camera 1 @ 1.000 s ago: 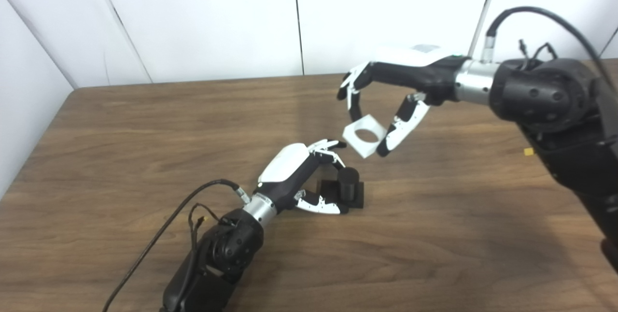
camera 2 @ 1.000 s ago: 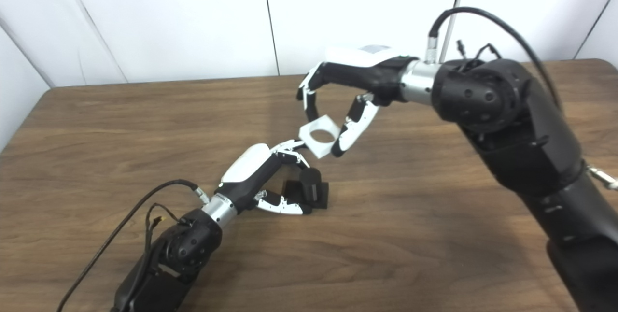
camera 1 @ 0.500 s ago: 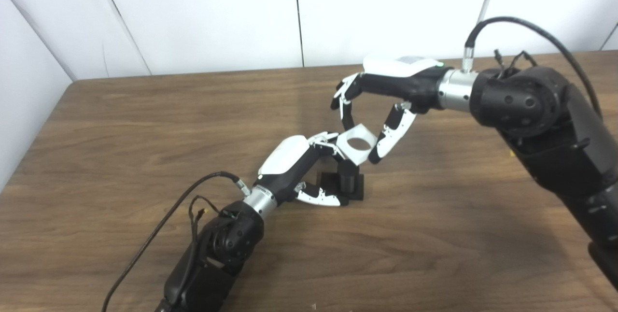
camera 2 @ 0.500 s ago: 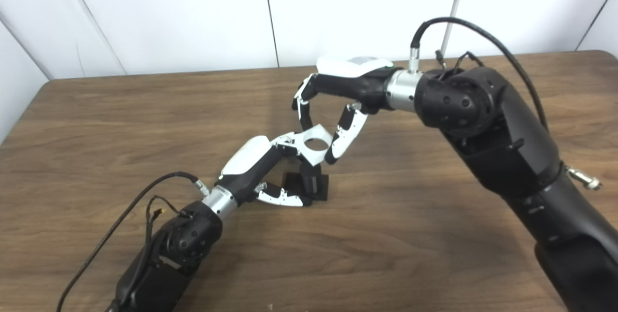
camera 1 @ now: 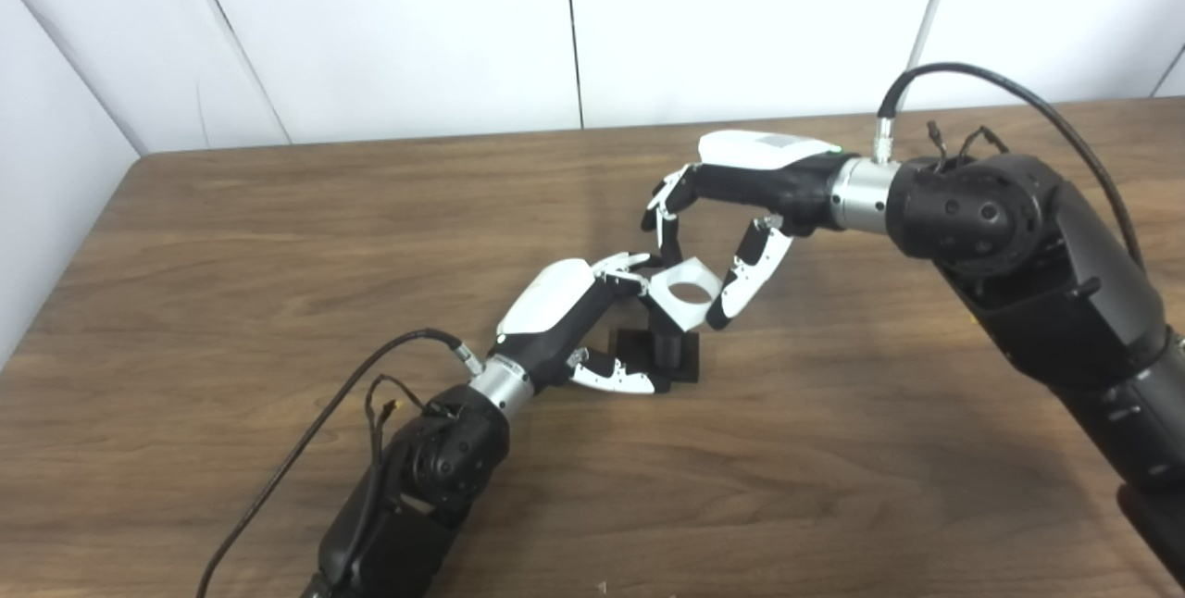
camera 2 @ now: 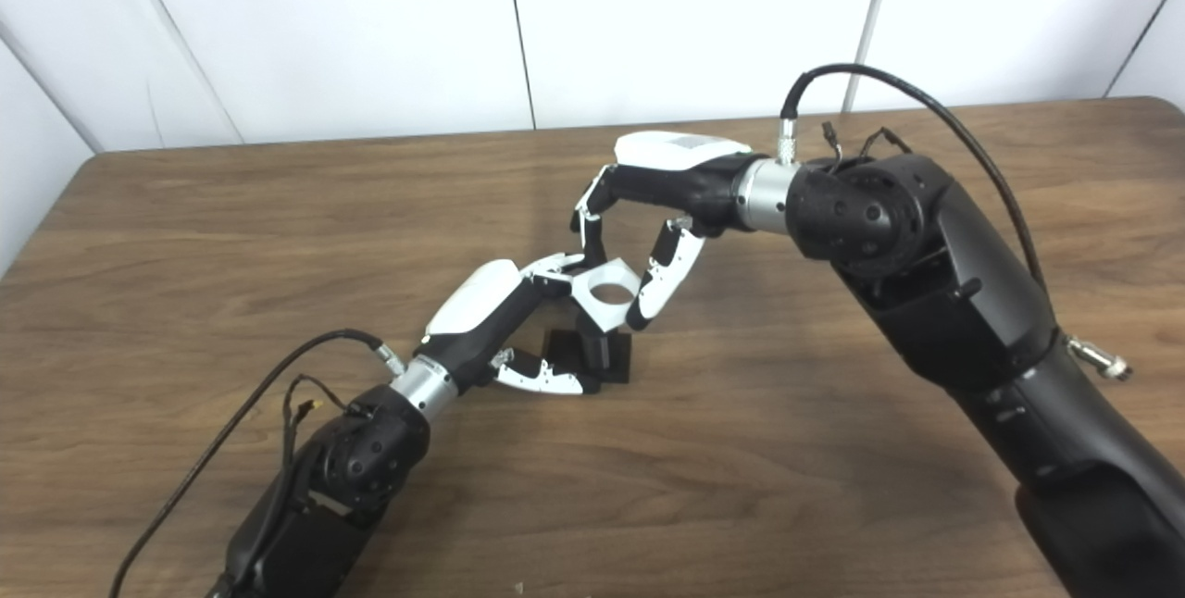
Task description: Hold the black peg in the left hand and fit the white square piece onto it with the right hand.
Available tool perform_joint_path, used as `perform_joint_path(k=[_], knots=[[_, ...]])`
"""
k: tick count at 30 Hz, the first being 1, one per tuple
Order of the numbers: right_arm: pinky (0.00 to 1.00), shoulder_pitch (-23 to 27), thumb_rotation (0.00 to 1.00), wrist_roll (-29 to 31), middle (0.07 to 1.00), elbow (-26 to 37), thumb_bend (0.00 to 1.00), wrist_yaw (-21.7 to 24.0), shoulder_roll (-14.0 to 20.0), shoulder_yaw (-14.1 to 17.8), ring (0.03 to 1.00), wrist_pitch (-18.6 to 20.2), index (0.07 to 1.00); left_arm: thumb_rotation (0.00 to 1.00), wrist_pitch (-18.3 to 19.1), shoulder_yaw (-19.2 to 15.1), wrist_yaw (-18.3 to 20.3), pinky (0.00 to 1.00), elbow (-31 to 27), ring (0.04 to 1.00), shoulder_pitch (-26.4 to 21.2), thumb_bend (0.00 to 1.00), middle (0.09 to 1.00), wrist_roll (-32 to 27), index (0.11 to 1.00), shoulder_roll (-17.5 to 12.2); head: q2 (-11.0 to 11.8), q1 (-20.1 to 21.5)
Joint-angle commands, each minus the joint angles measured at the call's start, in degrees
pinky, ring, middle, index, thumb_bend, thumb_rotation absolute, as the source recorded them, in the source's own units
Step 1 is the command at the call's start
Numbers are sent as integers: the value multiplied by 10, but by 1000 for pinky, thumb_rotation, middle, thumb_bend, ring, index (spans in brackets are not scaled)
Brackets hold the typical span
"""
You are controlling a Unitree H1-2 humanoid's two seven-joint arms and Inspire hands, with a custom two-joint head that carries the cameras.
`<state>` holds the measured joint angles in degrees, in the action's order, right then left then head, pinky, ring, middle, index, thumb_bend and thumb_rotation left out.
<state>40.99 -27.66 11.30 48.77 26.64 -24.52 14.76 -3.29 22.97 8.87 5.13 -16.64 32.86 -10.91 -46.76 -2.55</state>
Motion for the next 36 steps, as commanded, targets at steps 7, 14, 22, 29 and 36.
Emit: perform_joint_path(k=[7, 14, 22, 29, 36], knots=[[947, 12, 136, 1, 804, -23, 521, -38, -11, 8, 919, -24, 480, 77, 17, 7, 10, 853, 5, 933, -2, 521, 906, 20, 491, -3, -2, -4], [965, 9, 138, -2, 806, -34, 520, -39, -20, 5, 926, -23, 480, 76, 16, 9, 7, 852, 5, 930, -2, 521, 905, 23, 491, 0, -3, -7], [969, 0, 137, -7, 806, -38, 521, -44, -33, 3, 918, -19, 481, 76, 22, 9, 9, 853, 1, 931, -1, 521, 907, 24, 491, 3, -6, -11], [964, -6, 138, -13, 809, -38, 520, -44, -39, -1, 916, -18, 481, 77, 22, 10, 7, 847, 1, 928, -1, 521, 907, 25, 491, 5, -9, -12], [965, -17, 137, -12, 809, -43, 521, -50, -41, -1, 918, -19, 481, 77, 20, 10, 7, 842, 4, 927, -3, 521, 907, 26, 490, 7, -10, -13]])
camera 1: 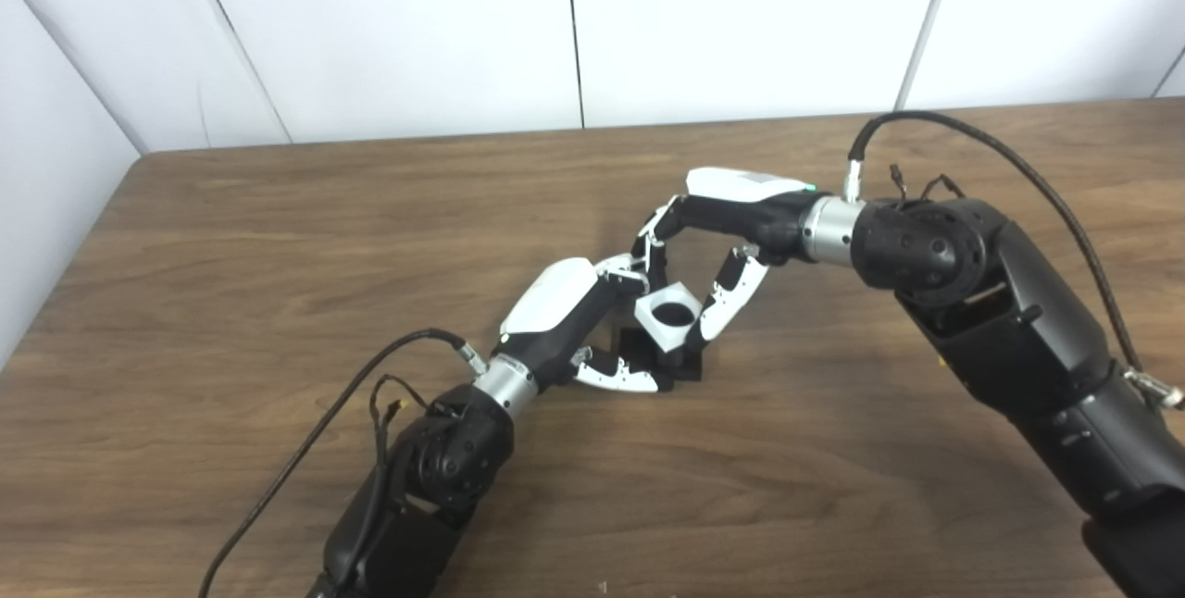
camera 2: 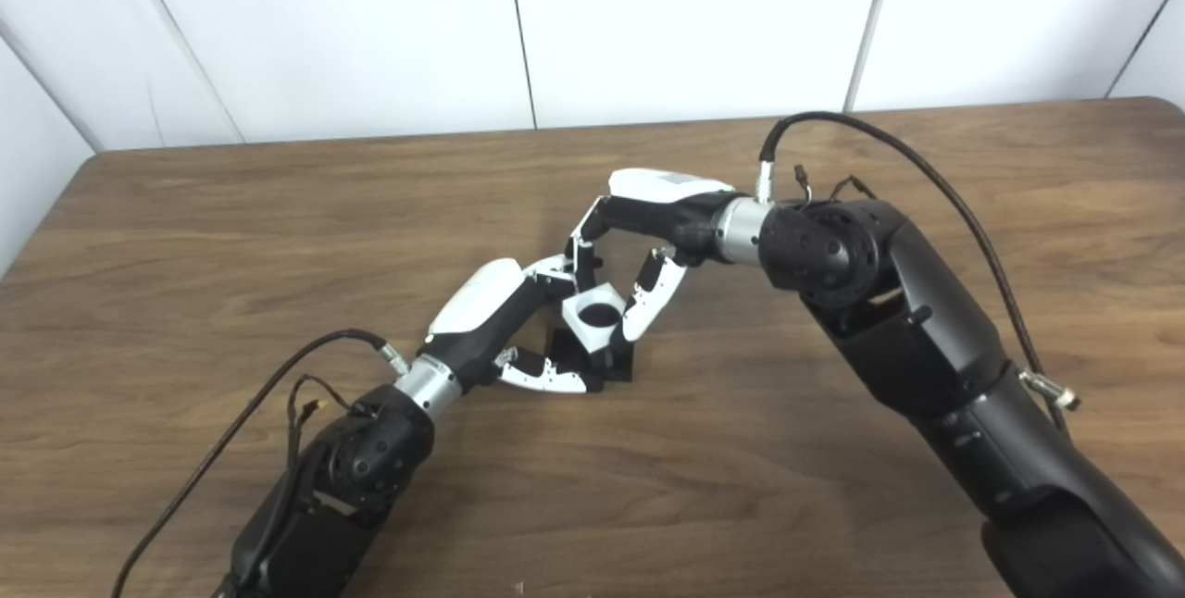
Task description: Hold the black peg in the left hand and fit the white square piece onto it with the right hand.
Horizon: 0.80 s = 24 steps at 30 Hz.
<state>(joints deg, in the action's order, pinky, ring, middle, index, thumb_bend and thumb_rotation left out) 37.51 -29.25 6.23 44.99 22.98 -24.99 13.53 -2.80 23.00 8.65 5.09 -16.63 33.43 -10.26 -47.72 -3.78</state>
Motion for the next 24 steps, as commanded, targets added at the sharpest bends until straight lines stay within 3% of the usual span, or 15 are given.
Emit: perform_joint_path(k=[1, 13, 16, 18, 20, 21, 24], knots=[[969, 15, 137, 3, 809, 7, 521, -13, -4, 3, 918, -8, 481, 77, 16, 10, 9, 843, 4, 927, -3, 521, 908, 20, 490, 1, -1, -1], [963, -7, 136, 4, 807, -7, 521, -28, 2, -1, 915, -18, 481, 77, 20, 8, 13, 834, -5, 919, 0, 521, 906, 19, 490, -2, -7, -2], [922, -13, 142, 0, 822, -6, 521, -38, 9, 1, 899, -27, 491, 77, 22, 7, 13, 847, -6, 921, 1, 521, 906, 17, 490, -3, -6, -1], [883, -18, 210, -4, 891, -3, 793, -43, 12, 3, 893, -26, 772, 77, 22, 6, 13, 849, -6, 921, 2, 521, 906, 16, 490, -4, -6, 0], [875, -21, 276, -9, 957, -1, 907, -48, 15, 6, 912, -25, 930, 77, 23, 5, 14, 855, -6, 921, 2, 521, 906, 16, 491, -6, -6, 1], [868, -22, 316, -13, 987, 1, 968, -50, 17, 7, 932, -23, 982, 77, 23, 5, 13, 855, -5, 920, 2, 521, 906, 15, 491, -6, -6, 2], [877, -24, 349, -18, 999, 3, 997, -54, 20, 11, 963, -23, 998, 77, 21, 4, 13, 852, -4, 920, 2, 521, 906, 14, 491, -8, -5, 2]])
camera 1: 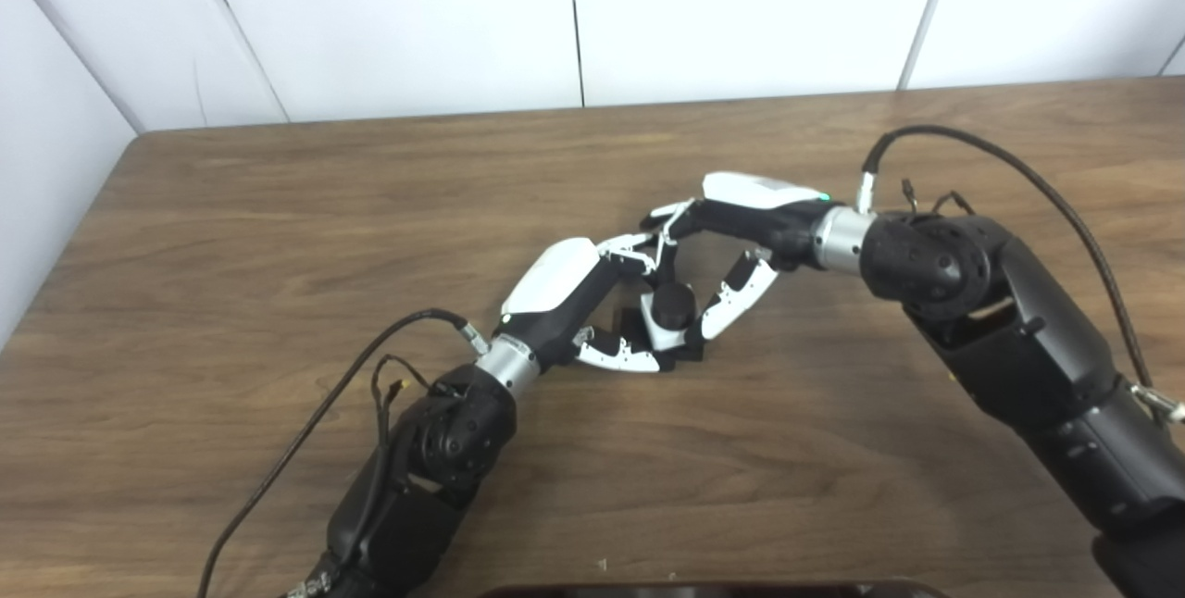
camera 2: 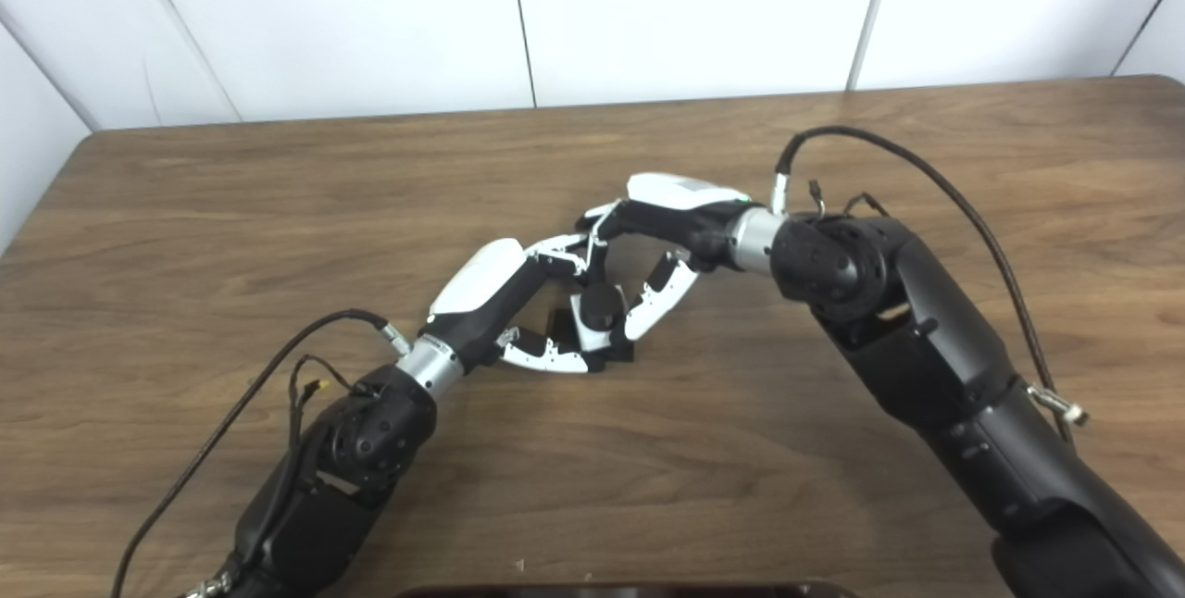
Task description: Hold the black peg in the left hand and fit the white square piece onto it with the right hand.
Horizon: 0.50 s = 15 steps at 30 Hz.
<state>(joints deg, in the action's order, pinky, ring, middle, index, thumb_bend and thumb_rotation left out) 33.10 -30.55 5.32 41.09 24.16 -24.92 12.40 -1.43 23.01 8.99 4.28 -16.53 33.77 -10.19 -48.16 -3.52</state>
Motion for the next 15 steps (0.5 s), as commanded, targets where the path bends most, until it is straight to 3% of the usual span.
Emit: perform_joint_path(k=[1, 15], knots=[[888, 19, 353, -5, 1000, 12, 1000, -18, 10, 13, 976, -13, 1000, 78, 8, 4, 10, 852, 3, 920, 1, 521, 906, 11, 491, -9, -1, 0], [919, 19, 337, 1, 1000, 20, 1000, -22, 33, 42, 983, -13, 1000, 79, 12, 4, 14, 854, 4, 919, -1, 520, 905, 11, 491, -10, 0, 1]])
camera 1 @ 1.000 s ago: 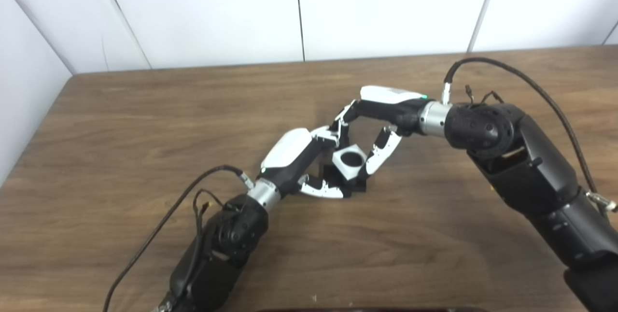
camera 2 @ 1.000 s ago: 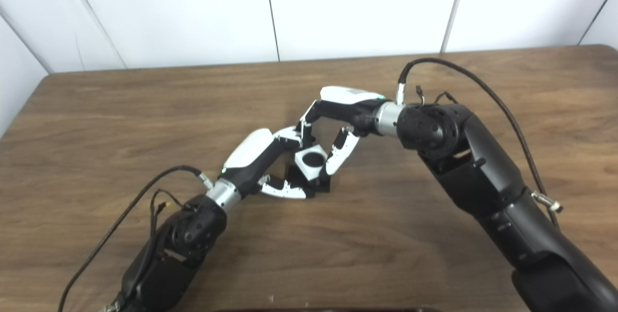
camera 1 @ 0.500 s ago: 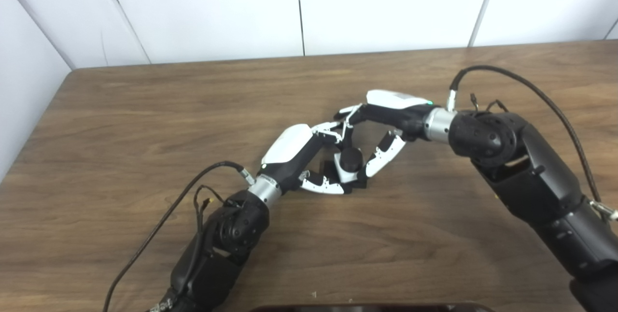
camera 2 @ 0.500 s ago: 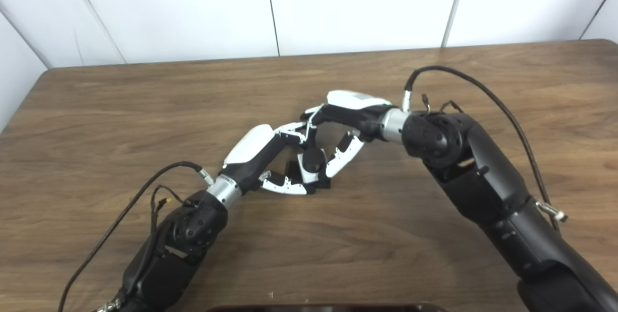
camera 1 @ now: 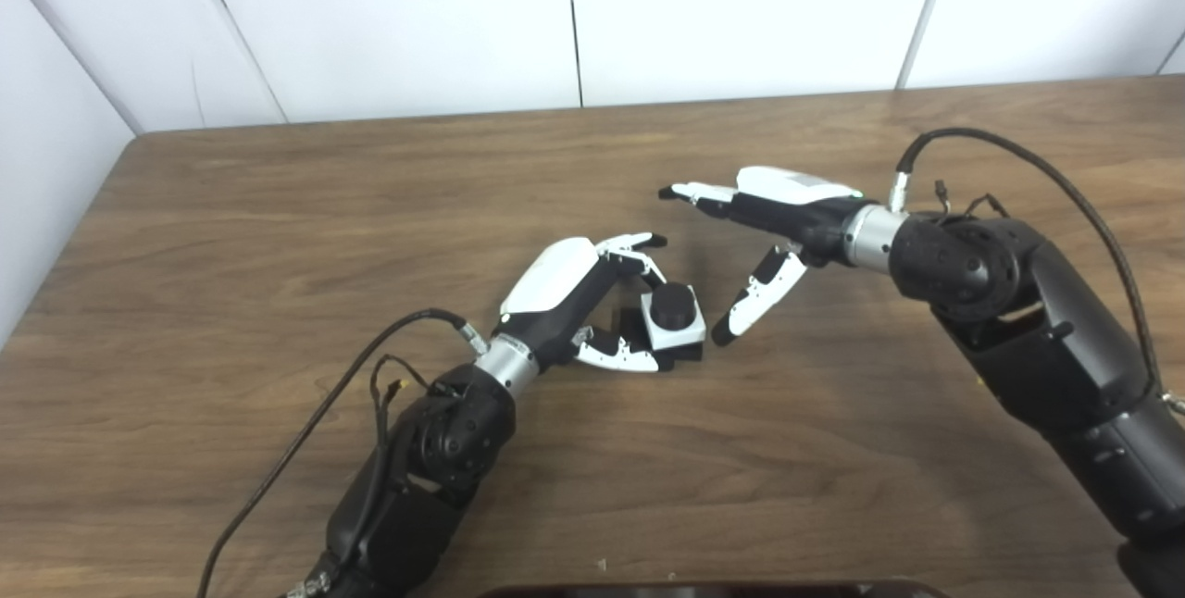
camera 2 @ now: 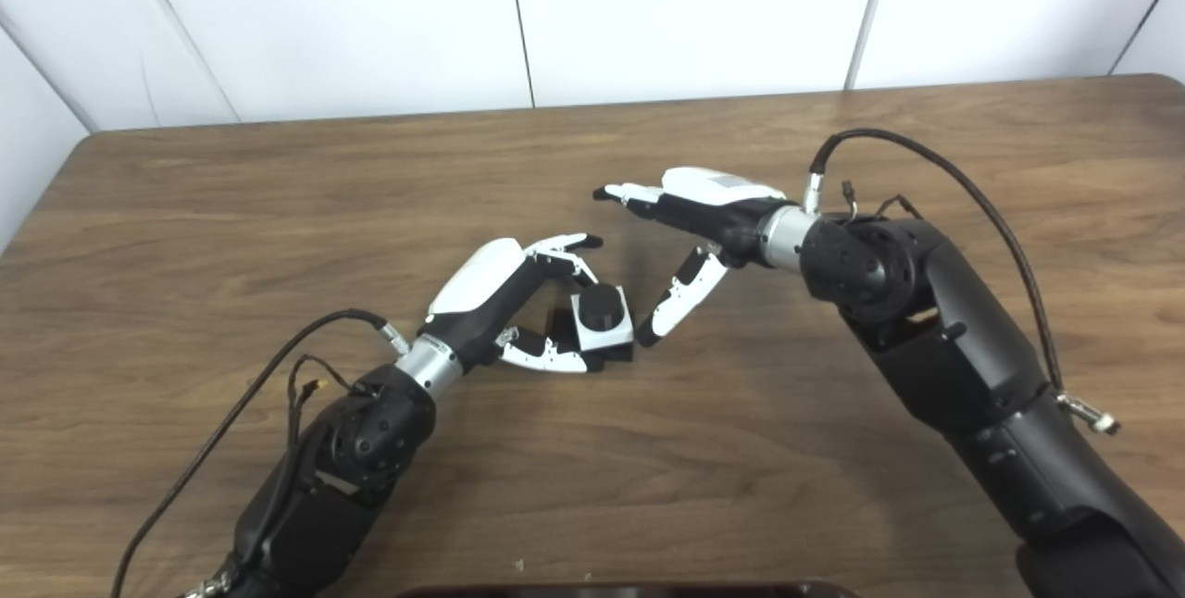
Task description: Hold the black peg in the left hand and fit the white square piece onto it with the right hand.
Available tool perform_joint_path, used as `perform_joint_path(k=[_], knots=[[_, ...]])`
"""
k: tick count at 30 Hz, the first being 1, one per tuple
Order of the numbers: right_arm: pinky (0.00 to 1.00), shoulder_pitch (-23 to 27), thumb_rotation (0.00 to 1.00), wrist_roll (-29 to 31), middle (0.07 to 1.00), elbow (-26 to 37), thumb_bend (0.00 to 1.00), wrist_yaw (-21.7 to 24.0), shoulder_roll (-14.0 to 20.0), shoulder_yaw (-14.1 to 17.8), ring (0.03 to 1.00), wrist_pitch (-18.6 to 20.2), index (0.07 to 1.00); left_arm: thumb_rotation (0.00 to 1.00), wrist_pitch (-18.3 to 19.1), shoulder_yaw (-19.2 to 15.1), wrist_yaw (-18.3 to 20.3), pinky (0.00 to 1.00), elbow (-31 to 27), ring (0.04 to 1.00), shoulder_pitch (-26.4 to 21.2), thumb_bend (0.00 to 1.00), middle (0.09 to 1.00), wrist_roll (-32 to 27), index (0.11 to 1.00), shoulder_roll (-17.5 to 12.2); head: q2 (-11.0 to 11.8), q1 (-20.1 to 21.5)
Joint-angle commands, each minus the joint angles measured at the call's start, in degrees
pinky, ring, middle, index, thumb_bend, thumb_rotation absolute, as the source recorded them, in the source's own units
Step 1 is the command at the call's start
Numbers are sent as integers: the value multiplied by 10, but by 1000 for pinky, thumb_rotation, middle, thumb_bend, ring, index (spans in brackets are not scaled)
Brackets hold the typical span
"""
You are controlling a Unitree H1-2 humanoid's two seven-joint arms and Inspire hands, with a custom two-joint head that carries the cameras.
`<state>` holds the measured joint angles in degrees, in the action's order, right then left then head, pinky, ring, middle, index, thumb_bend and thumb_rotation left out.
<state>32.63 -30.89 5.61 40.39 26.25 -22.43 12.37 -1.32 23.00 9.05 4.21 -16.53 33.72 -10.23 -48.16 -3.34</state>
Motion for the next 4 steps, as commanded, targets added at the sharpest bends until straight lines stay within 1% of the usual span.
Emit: perform_joint_path(k=[1, 4], knots=[[917, 23, 338, 5, 1000, 18, 1000, -15, 14, 20, 978, -12, 1000, 79, 10, 5, 13, 853, 5, 918, -1, 520, 905, 12, 491, -10, 0, -1], [927, 23, 341, 4, 1000, 22, 1000, -16, 20, 29, 978, -6, 1000, 79, 9, 4, 13, 853, 5, 916, -1, 520, 905, 11, 491, -11, 0, -1]])
